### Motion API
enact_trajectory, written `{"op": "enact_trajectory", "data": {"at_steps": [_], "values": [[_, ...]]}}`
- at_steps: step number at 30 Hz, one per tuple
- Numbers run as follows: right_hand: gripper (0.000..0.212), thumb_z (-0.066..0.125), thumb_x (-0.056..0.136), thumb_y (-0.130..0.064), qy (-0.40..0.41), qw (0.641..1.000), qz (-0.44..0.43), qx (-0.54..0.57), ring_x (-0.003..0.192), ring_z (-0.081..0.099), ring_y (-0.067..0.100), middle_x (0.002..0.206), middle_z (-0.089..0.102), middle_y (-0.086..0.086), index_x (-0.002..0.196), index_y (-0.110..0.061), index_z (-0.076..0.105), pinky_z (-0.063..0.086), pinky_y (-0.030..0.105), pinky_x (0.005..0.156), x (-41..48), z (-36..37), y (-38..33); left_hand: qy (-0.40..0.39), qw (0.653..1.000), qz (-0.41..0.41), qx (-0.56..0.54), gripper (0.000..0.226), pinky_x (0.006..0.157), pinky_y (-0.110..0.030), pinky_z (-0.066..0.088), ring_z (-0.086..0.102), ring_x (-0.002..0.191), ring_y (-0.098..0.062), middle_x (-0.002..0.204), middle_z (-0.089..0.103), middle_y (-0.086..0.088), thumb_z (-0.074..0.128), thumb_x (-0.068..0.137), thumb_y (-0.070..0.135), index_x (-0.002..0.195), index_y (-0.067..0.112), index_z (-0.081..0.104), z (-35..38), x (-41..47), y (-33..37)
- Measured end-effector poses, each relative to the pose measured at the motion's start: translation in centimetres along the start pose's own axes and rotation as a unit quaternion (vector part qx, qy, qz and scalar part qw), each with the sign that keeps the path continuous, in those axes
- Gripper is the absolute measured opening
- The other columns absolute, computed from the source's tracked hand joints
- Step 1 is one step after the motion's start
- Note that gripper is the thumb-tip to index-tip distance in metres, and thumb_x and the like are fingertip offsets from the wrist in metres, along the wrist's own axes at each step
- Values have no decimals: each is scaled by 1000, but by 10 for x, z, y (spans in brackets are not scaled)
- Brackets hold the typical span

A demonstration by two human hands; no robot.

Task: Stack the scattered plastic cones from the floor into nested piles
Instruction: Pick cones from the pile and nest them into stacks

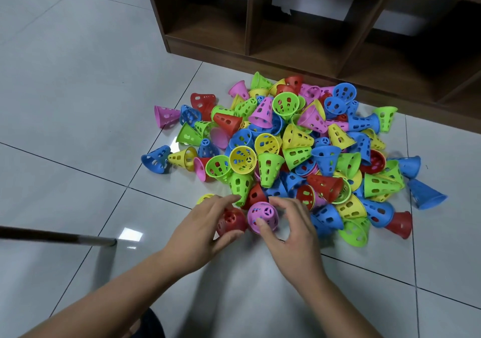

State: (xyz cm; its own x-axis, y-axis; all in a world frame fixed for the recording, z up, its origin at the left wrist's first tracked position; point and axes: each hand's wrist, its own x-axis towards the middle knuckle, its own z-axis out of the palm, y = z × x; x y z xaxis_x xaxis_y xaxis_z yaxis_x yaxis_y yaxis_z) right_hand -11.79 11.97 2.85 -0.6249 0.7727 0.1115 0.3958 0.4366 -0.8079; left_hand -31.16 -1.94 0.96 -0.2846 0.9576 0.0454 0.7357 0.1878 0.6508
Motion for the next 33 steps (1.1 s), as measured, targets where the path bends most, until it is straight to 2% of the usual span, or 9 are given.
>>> {"op": "enact_trajectory", "data": {"at_steps": [4,8,11,13,16,22,25,29,33], "values": [[25,67,101,-35,3,1000,-1,10,119,60,9,122,59,-18,125,-26,67,49,22,95,9,-4,1,-4,999,-37,-10,61,105,-31,48,56,122,-5,131,57,16,50,100,75,147,36,47,-10,8,-5],[23,56,108,-39,41,999,12,28,114,62,10,115,63,-15,120,-24,69,52,34,93,34,-6,5,35,999,-35,-14,46,101,-35,51,59,119,-5,128,60,14,42,108,64,134,29,57,-23,28,-13],[19,61,106,-31,39,999,20,17,115,62,12,118,61,-15,122,-26,68,54,43,94,56,-7,13,59,997,-42,13,34,97,-33,51,60,114,-8,125,59,12,52,110,51,132,27,59,-30,45,-25],[27,66,102,-23,15,1000,21,-17,119,59,9,123,58,-15,128,-27,65,53,41,100,71,-7,15,65,996,-33,50,30,93,-34,52,61,113,-12,126,58,9,61,107,40,133,25,59,-32,54,-35],[43,69,98,-18,-14,997,-6,-71,130,50,9,136,54,-13,139,-26,60,46,35,111,90,-6,15,46,994,-23,98,40,94,-37,52,59,119,-19,132,61,4,72,99,29,136,23,58,-32,63,-48],[73,79,89,-38,-78,981,-28,-174,135,42,16,151,45,-14,154,-29,47,43,39,115,112,2,24,9,987,-27,160,42,94,-46,53,57,117,-27,126,67,-1,75,95,27,134,19,64,-27,67,-72],[85,84,83,-43,-97,974,-29,-205,134,41,17,150,43,-13,157,-30,44,44,40,114,113,4,29,28,984,-9,177,26,85,-45,53,55,105,-27,117,65,-1,77,92,23,116,17,68,-26,67,-81],[92,87,81,-42,-91,965,-25,-245,134,42,20,146,42,-8,159,-32,39,45,45,114,110,8,35,53,981,-2,187,13,80,-43,52,55,100,-28,108,65,0,79,92,22,99,17,70,-27,66,-88],[89,85,83,-47,-78,973,-5,-218,138,43,21,146,44,-7,158,-33,38,47,46,112,110,10,35,71,980,5,185,13,76,-43,51,54,94,-27,101,65,1,80,92,18,101,18,70,-31,63,-86]]}}
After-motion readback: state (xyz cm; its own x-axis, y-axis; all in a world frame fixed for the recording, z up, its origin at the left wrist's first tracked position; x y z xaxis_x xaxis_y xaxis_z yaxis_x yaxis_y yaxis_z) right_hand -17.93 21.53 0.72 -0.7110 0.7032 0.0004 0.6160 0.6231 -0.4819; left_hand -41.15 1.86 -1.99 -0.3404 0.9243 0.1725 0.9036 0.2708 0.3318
